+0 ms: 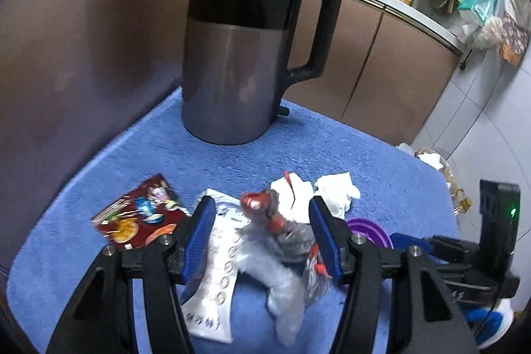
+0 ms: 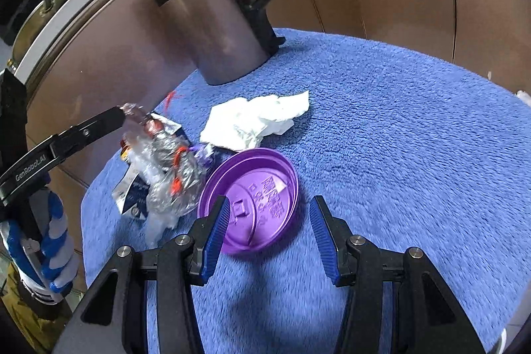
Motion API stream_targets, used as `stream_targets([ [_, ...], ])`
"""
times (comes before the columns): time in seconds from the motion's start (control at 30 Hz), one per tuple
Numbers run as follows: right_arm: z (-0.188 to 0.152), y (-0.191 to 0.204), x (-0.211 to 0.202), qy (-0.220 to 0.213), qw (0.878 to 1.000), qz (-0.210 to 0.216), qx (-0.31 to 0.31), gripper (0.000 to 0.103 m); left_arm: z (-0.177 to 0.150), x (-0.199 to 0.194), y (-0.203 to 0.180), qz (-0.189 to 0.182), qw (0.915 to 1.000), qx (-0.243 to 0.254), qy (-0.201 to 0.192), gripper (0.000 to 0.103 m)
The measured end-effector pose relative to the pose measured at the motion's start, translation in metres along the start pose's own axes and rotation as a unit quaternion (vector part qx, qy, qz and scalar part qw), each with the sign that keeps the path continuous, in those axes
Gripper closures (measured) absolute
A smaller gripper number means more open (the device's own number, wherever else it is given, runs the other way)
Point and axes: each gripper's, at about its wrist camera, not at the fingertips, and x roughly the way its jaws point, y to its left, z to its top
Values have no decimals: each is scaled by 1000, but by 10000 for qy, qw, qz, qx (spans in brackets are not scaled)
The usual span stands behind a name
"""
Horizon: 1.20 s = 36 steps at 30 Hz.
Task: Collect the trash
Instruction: 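Grasp the red-tied plastic bag with the left tool while the right tool grasps the purple lid, then carry the bag and purple lid to the steel bin and release both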
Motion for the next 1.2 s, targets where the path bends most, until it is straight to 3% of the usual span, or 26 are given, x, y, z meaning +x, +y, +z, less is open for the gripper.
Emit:
stream_targets([
  [0.07, 3, -3, 7, 70, 9999, 18, 92, 58, 3, 8, 3, -102, 9999, -71, 103, 78],
  [0.1, 4, -6, 11, 110, 9998, 52, 167, 64, 5, 12, 5, -159, 9997, -125, 152, 87],
  [0.23, 5, -14, 18, 203, 9990, 33, 387, 89, 8, 14, 7, -304, 9991, -211, 224, 95],
  [0.3, 4, -17, 17, 203, 9988, 42, 450, 97, 8, 9, 5, -356, 9990, -209, 185, 96],
  [0.47, -2, -18, 2, 78, 9988, -37, 482, 98, 8, -22, -7, -455, 9989, -118, 3, 97],
  [0.77, -24, -5, -66, -337, 9985, -136, 409, 98, -5, -99, -34, -444, 9985, 93, -296, 97],
  [0.97, -56, -7, -140, -729, 9958, -337, 439, 98, -20, -147, -68, -545, 9972, 295, -418, 97],
  [1.2, -110, -30, -232, -1183, 9873, -837, 644, 98, -53, -175, -144, -920, 9918, 801, -385, 97],
])
